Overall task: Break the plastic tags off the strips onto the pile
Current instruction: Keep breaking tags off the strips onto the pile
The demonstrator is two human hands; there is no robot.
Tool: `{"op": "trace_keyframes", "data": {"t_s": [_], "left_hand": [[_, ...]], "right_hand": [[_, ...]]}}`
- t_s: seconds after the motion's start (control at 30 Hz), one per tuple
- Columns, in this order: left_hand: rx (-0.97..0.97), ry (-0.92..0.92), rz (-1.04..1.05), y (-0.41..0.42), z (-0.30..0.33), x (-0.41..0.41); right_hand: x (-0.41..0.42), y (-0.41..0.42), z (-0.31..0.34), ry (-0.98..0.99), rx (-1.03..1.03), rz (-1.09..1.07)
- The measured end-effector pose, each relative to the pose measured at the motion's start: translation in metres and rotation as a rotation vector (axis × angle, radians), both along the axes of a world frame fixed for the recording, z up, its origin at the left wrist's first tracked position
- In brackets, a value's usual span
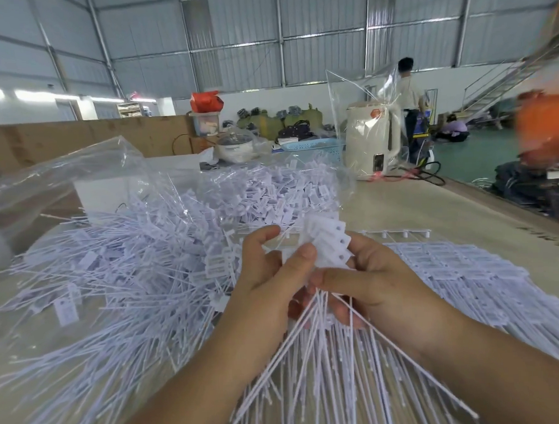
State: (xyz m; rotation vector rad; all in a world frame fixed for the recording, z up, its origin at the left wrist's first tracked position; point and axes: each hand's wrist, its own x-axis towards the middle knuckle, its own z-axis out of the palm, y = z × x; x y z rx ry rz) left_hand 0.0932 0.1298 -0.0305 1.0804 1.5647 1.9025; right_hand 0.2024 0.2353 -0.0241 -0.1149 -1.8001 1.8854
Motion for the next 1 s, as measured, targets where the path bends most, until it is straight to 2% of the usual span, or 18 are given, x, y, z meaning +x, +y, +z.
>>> {"op": "trace_keyframes", "data": {"t_s": [0.07, 0.17, 0.37, 0.43, 0.53, 0.6, 0.63, 0.73, 0.77, 0.83, 1.0], "left_hand": [[-0.049, -0.005, -0.063, 0.0, 0.0, 0.002], [-0.148, 0.092, -0.128, -0.001, -0.001, 0.01], [-0.305, 0.409, -0.083, -0.001, -0.008, 0.023], [-0.324, 0.428, -0.058, -0.001, -0.004, 0.021], [-0.356, 0.372, -0.046, -0.002, 0.002, 0.014], [-0.329, 0.355, 0.053, -0.005, 0.007, 0.004], [-0.317, 0.349, 0.129, -0.007, 0.009, -0.003], [-0.416, 0.436, 0.305, -0.015, 0.011, -0.02], [-0.499, 0.526, 0.338, -0.016, 0.01, -0.022], [-0.648, 0.733, 0.4, -0.016, 0.007, -0.022], [-0.852, 1.115, 0.572, -0.006, -0.004, -0.016]], "right_hand": [[0.001, 0.001, 0.002, 0.047, 0.012, -0.048], [0.0, 0.001, 0.001, 0.094, -0.077, -0.092], [-0.005, -0.002, -0.003, 0.099, -0.092, -0.098], [-0.007, -0.003, -0.003, 0.102, -0.056, -0.077], [-0.008, -0.001, -0.004, -0.005, 0.046, -0.134], [-0.006, 0.002, -0.004, -0.148, 0.181, -0.188], [-0.005, 0.004, -0.006, -0.243, 0.334, -0.229], [0.002, 0.009, -0.013, -0.543, 1.016, -0.276], [0.003, 0.009, -0.016, -0.606, 1.147, -0.237], [0.003, 0.01, -0.018, -0.671, 1.254, -0.212], [0.002, 0.016, -0.018, -0.625, 1.317, -0.292]]}}
